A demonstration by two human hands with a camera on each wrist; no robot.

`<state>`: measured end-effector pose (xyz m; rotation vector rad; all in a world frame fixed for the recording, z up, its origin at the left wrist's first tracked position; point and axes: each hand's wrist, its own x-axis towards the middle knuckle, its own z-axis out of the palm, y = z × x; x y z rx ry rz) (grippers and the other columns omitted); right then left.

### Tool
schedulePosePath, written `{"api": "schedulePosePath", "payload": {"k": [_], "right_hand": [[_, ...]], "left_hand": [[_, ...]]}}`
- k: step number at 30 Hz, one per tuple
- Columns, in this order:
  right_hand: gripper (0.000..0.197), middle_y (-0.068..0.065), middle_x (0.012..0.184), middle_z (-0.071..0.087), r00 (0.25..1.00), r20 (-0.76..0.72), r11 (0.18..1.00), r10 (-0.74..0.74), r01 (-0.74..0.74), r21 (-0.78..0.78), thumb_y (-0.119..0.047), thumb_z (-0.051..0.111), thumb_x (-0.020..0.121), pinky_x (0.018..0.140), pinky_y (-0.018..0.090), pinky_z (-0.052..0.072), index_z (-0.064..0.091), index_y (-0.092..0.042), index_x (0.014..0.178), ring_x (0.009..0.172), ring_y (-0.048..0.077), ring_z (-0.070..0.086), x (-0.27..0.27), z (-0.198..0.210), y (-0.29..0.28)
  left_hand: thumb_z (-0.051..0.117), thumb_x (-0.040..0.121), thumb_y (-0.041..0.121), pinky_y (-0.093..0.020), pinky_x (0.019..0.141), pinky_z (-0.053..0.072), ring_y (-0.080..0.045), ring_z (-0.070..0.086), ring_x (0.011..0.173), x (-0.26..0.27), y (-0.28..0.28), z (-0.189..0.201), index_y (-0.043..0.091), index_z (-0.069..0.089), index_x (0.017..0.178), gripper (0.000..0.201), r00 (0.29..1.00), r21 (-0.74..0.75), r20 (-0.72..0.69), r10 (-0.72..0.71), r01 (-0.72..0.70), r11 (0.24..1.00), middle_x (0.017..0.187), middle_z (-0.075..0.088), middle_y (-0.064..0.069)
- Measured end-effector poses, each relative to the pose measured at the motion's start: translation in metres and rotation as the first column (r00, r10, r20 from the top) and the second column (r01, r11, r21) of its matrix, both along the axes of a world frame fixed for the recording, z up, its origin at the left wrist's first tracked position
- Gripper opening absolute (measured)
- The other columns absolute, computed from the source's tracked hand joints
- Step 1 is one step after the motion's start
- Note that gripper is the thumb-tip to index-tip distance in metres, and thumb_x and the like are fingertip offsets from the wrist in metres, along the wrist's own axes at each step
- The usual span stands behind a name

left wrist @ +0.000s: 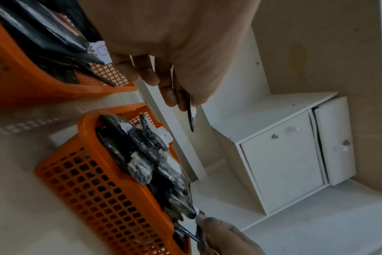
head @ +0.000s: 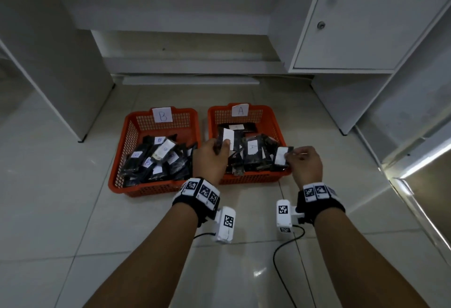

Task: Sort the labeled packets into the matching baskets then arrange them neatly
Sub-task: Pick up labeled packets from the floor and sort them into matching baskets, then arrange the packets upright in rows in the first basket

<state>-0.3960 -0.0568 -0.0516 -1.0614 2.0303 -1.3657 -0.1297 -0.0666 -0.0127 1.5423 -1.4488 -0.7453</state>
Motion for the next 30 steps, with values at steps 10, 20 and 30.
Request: {"api": "schedulePosePath", "payload": {"k": [10, 20, 30], "right_hand": [[0.010, 0.004, 0.109, 0.046, 0.908, -0.359, 0.974, 0.214, -0.171, 0.148, -0.028, 0.075, 0.093, 0.087, 0.034, 0.054, 0.069, -0.020, 0.095, 0.087, 0.028, 0.061, 0.012, -0.019, -0.014], [0.004, -0.003, 0.101, 0.050, 0.726, -0.550, 0.909, 0.413, -0.360, 0.208, -0.027, 0.066, 0.097, 0.078, 0.036, 0.053, 0.064, -0.024, 0.098, 0.089, 0.019, 0.057, 0.012, 0.063, -0.033], [0.013, -0.012, 0.085, 0.061, 0.242, -0.549, 0.574, 0.800, -0.574, 0.584, -0.038, 0.061, 0.100, 0.064, 0.026, 0.042, 0.061, -0.027, 0.105, 0.074, 0.010, 0.059, 0.057, 0.243, -0.060]], "left_hand": [[0.039, 0.088, 0.085, -0.042, 0.086, 0.040, -0.028, 0.050, 0.092, -0.006, -0.037, 0.012, 0.025, 0.050, 0.059, 0.067, 0.689, 0.195, 0.705, -0.170, 0.042, 0.980, 0.060, 0.040, 0.009], [0.016, 0.096, 0.080, -0.047, 0.095, 0.042, -0.029, 0.056, 0.099, 0.011, -0.074, 0.026, 0.028, 0.053, 0.062, 0.072, 0.735, 0.027, 0.669, -0.112, 0.126, 0.992, 0.088, 0.064, 0.005], [0.051, 0.099, 0.057, -0.035, 0.067, 0.057, -0.017, 0.063, 0.067, 0.019, -0.087, 0.161, 0.021, 0.064, 0.077, 0.044, 0.879, 0.105, 0.377, -0.293, 0.273, 0.956, 0.071, 0.065, 0.002]]}}
